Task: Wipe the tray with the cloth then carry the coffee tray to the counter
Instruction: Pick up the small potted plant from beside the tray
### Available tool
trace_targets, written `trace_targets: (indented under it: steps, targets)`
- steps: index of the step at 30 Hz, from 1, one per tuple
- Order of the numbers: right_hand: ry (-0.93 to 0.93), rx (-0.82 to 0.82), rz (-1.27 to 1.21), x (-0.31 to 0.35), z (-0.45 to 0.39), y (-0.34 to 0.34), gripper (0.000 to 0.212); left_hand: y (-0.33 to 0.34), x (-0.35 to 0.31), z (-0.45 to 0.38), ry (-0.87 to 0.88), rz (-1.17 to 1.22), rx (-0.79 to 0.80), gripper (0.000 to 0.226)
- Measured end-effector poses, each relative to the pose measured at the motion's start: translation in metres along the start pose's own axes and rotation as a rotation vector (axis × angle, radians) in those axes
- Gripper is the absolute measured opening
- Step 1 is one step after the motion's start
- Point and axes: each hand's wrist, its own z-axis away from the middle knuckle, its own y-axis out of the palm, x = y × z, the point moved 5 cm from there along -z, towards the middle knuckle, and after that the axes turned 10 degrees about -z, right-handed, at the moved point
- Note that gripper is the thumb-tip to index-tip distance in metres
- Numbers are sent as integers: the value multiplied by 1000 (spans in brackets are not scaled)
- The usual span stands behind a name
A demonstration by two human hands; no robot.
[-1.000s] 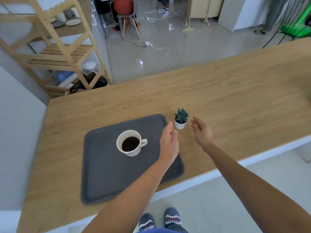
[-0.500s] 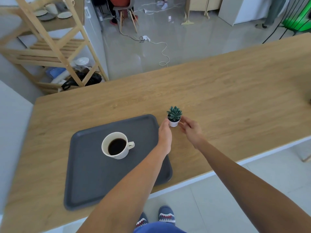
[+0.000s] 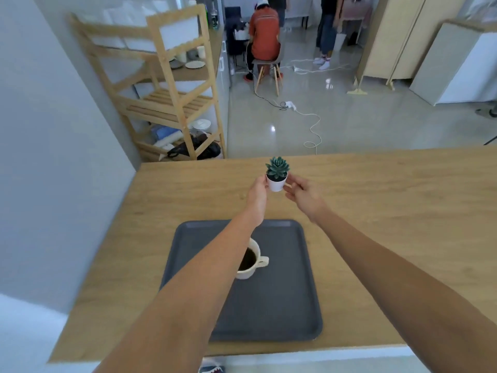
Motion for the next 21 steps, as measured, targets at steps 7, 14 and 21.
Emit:
trace_targets:
  steps: [7,14,21]
  targets:
    - [47,157,72,-20,-63,133,44,-135,-1,-27,0,40,-75,32]
    - [132,243,125,-60,-110,258,41,-262,25,-70,-54,19,-186,36]
    - [164,230,250,-98,-160,327,41,-333,45,-115,-144,76,-209,46]
